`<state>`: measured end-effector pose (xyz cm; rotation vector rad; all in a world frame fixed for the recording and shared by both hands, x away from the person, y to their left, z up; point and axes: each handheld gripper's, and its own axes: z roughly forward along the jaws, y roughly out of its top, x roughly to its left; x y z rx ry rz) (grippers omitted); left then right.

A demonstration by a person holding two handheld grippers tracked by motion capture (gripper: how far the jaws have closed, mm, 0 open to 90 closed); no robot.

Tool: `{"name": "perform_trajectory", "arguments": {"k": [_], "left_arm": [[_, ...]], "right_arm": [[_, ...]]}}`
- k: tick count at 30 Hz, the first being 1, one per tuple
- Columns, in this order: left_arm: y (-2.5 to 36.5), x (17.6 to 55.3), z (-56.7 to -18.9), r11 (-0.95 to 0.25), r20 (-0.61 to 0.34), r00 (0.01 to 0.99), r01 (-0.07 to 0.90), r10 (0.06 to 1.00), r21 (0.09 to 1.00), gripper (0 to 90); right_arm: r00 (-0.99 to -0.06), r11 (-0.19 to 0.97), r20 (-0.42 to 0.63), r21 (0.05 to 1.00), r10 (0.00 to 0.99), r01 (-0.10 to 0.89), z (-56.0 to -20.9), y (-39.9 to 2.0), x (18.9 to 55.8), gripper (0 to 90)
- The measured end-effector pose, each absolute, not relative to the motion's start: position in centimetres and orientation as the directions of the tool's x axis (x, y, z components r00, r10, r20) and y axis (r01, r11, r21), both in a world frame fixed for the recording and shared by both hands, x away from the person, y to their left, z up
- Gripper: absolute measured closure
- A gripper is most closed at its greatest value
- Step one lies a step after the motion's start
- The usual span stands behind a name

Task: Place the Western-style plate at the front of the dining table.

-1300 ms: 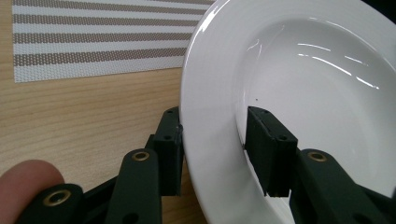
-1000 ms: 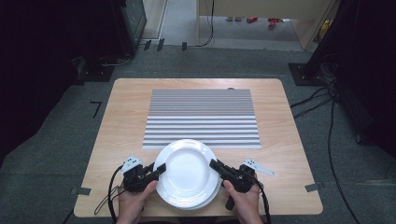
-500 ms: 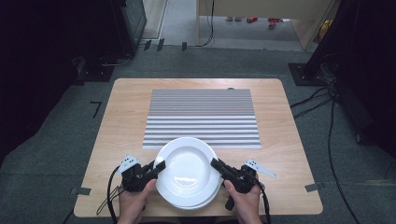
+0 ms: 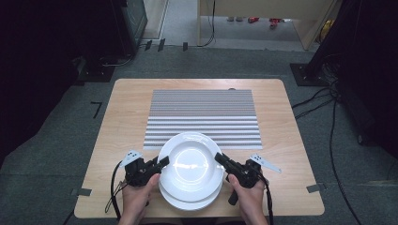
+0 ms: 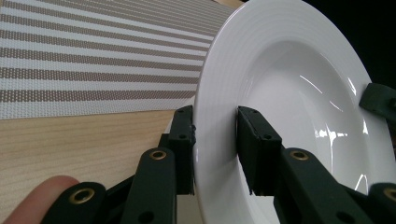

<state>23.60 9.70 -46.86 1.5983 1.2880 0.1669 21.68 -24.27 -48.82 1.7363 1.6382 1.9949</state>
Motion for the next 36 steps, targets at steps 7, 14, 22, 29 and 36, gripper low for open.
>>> {"name": "perform_trajectory", "arguments": {"k": [7,14,22,29,36], "left_arm": [[9.5,24.4,-46.1,0.108,-0.462,0.42,0.638,0.781,0.763,69.9],[9.3,26.1,-44.7,0.112,-0.468,0.433,0.63,0.77,0.768,70.6],[8.7,28.9,-43.6,0.104,-0.467,0.44,0.633,0.766,0.767,70.3],[8.1,31.1,-43.1,0.094,-0.462,0.442,0.637,0.769,0.765,70.2],[7.6,33.6,-42.9,0.095,-0.472,0.438,0.648,0.765,0.755,70.0]], "right_arm": [[-0.367,-0.461,0.719,0.674,0.59,0.578,-48.3,-24.6,22.8,83.0],[-0.37,-0.474,0.723,0.673,0.584,0.567,-47.2,-25.0,24.3,82.9],[-0.371,-0.464,0.701,0.694,0.609,0.551,-45.6,-25.4,26.7,82.6],[-0.365,-0.456,0.693,0.699,0.622,0.55,-44.9,-25.9,28.8,82.2],[-0.354,-0.45,0.686,0.701,0.636,0.553,-44.2,-26.4,31.5,82.2]]}}
